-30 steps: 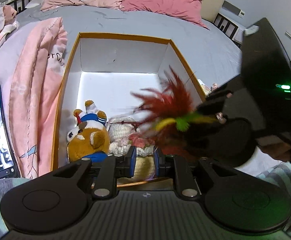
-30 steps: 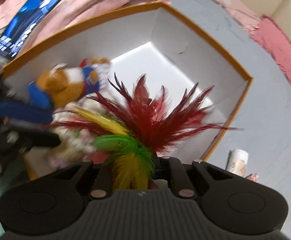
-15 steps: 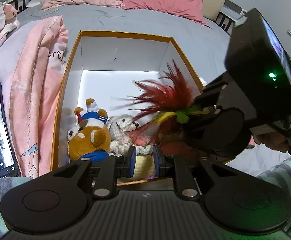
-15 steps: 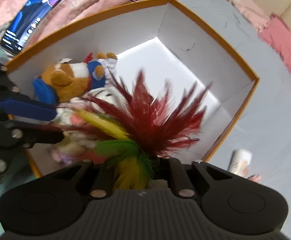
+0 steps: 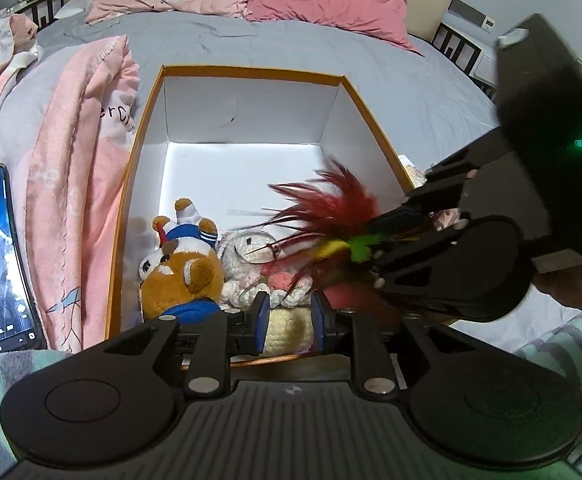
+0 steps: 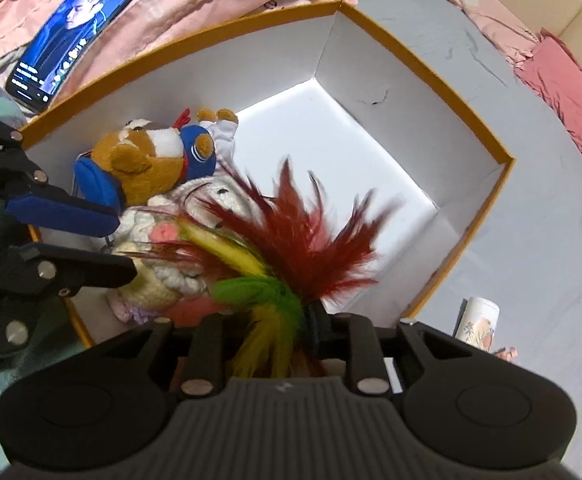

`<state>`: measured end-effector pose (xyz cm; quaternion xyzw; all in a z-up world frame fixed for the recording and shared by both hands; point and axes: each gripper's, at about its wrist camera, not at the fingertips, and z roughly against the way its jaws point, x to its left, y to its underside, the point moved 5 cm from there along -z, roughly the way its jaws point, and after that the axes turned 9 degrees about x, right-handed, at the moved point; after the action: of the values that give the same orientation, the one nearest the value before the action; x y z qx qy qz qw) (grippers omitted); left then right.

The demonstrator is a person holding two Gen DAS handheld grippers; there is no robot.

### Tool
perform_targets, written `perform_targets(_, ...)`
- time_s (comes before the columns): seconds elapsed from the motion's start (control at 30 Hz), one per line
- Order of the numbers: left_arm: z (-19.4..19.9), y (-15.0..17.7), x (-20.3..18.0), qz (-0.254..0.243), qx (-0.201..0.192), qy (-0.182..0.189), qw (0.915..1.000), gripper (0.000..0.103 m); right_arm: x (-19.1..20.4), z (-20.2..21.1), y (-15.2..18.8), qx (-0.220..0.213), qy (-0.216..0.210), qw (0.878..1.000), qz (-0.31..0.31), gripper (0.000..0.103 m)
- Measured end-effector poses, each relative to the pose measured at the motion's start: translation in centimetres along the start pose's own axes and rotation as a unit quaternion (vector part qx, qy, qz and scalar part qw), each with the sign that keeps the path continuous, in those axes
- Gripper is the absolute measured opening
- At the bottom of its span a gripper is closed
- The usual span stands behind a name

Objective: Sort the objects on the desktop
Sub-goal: 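Open the left tool over the box while the right tool releases the feather toy, then move both tools from the box to the pile of boxes and wallet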

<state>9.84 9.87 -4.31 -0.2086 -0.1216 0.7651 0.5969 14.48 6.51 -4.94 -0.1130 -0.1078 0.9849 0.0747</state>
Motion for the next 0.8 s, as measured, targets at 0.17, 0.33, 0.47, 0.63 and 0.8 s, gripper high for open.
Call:
perform_targets(0.17,0.7,0.1,-0.4,-0.003,-0.009,-0.004,1.0000,0.027,-0.2,2.2,1.5,-0.037,-0.020,0.999,-0.030,0.033)
perform_targets(0.33,1.7,0.1,-1.7,-0.018,-0.025,0.000,0.9995,0.027,-0.6,5.3,4.1,-0.098,-0.029,0.991,-0.083,0.037)
perform_targets(0.47,2.2,-0.2,-3.3,-0.035,-0.037,0.002,0.9987,0.027,-1.5,7.4,6.7,-0.142,-0.013,0.981,-0.130,0.038)
perform_targets(0.63,2.5,-0.6,-5.8,-0.062,-0.046,0.015,0.9969,0.027,-3.3,9.1,10.5,-0.166,0.011,0.967,-0.195,0.038)
perform_targets(0.8,1.9,-1.0,-8.4,-0.083,-0.042,0.034,0.9951,0.027,-5.4,9.4,14.2,-0.176,0.029,0.948,-0.264,0.042)
